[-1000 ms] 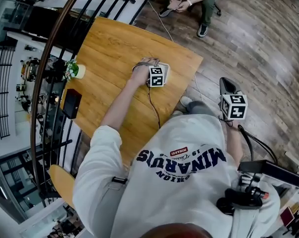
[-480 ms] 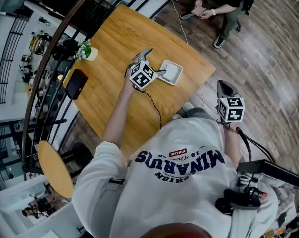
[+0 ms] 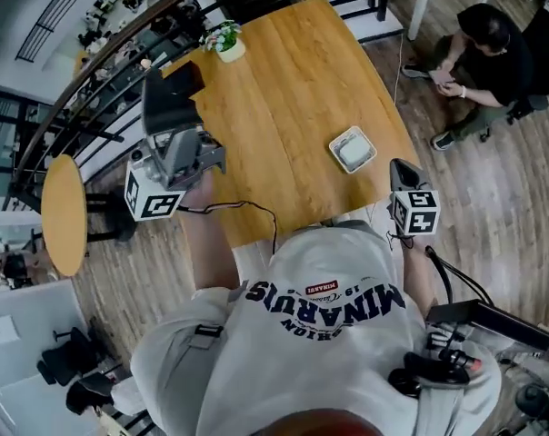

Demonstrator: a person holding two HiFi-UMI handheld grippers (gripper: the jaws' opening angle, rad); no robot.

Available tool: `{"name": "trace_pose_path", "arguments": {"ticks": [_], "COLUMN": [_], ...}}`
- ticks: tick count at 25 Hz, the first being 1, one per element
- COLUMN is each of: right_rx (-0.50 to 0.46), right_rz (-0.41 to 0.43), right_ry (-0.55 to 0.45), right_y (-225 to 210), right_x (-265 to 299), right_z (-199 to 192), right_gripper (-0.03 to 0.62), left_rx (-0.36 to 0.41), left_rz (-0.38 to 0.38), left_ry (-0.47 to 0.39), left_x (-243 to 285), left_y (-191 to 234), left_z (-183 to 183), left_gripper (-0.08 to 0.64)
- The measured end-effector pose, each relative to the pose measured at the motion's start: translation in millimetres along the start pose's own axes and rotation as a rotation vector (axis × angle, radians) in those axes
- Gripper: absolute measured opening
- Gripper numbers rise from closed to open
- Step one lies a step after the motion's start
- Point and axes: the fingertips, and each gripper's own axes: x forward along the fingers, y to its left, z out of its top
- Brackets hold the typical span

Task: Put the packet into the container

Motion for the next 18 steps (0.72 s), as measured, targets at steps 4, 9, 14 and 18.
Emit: {"name": "trace_pose_path", "arguments": {"ticks": [4,9,14,18], "right_rx": [-0.091,-0.148,-0.169,-0.146], "right_rz": [0.11,0.216,0.31,0.353], "right_ry": [-0.034,-0.056,-0.049,-0.043], "right_y": [26,69,112,108], "right_x": [34,55,68,80], "right_z": [31,51,49,39], "right_gripper": [0.011,0.011,0.011,0.011], "left_rx": [0.251,0.441,0.595,0.584], "left_rz": [0.006,0.0,0.176,0.313], "left_ry": [-0.196,-0.275,-0.255,-0.239], "left_x": [-25,-40,-69,-92], "left_y": [-36,-66,-53,-40], "left_z": [108,170,190,171], "left_gripper": [0.526,0.525,0.328,0.152]}}
